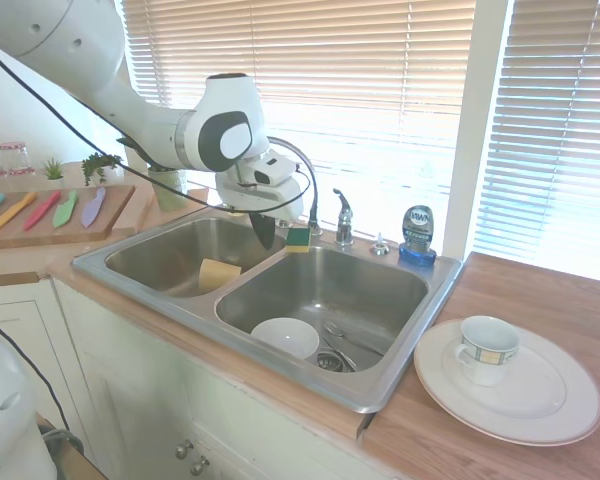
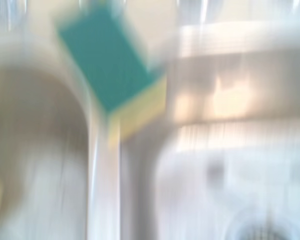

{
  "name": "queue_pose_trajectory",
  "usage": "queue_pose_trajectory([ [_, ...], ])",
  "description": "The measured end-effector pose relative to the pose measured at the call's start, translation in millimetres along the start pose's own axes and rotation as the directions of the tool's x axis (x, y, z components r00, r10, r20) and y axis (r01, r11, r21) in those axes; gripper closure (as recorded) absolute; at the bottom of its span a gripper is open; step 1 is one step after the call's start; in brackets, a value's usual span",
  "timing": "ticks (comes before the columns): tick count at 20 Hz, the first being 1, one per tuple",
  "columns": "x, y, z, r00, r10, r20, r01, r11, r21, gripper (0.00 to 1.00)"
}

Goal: Turn off the faucet

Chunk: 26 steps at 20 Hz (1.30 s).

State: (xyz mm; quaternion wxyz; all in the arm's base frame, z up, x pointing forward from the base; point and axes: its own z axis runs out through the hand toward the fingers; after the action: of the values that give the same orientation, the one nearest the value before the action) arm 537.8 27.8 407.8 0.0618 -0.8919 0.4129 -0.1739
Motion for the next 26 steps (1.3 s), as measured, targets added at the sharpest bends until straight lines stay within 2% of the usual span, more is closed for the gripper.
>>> queue_pose_trajectory([
  [4, 37, -42, -6, 0.995, 0.034, -0.089, -0.028, 0.997, 0.073, 1.0],
  [8, 70, -86, -17, 0.989, 0.05, -0.141, -0.029, 0.988, 0.15, 1.0],
  [11, 88, -113, -15, 0.983, 0.06, -0.173, -0.03, 0.984, 0.174, 1.0],
  [18, 139, -152, 28, 0.977, 0.097, -0.188, -0.071, 0.987, 0.141, 1.0],
  [22, 161, -159, 36, 0.973, 0.135, -0.184, -0.111, 0.984, 0.136, 1.0],
  [26, 166, -154, 48, 0.976, 0.148, -0.16, -0.135, 0.987, 0.089, 1.0],
])
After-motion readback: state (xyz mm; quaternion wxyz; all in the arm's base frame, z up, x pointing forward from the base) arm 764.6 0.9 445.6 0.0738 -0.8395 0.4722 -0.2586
